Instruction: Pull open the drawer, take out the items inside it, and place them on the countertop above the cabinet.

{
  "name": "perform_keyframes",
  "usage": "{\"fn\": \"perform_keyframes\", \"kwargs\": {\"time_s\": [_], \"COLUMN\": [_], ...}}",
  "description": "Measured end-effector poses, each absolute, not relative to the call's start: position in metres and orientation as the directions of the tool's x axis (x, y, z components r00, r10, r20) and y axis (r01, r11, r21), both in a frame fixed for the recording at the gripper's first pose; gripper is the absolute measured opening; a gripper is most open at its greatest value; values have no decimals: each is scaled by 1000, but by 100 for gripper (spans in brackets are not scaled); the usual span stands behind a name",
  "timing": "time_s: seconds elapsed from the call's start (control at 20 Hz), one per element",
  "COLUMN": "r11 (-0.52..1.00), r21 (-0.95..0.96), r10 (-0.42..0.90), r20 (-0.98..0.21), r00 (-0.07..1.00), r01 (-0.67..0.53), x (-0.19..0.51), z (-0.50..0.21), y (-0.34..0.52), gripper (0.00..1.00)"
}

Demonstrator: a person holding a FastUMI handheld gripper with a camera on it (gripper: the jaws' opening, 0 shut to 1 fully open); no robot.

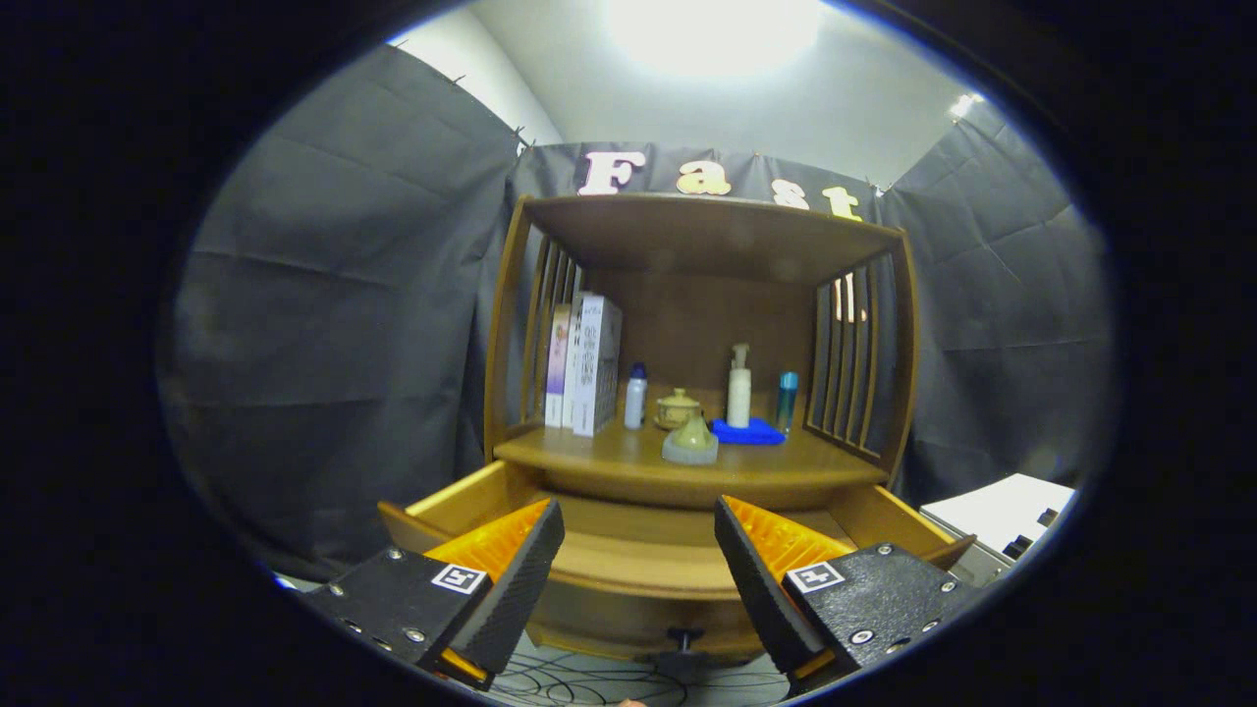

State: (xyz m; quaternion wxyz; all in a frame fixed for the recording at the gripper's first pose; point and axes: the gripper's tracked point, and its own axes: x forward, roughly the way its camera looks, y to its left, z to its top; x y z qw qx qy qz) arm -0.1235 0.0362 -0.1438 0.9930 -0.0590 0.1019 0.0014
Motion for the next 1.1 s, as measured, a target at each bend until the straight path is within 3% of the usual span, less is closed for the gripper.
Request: {"fn": "perform_keyframes", "kwargs": {"time_s": [0.35, 0.55, 1.1], "r11": [992, 993, 993], "r21": [-72, -91, -38], "r10": [-119, -101, -120], "r20": [-309, -405, -420], "r00": [944, 909, 899], "r01": [101, 70, 114], "x": [-150, -149, -127], "z": [-207, -246, -258], "y": [19, 19, 1], "gripper": [95, 95, 94]}}
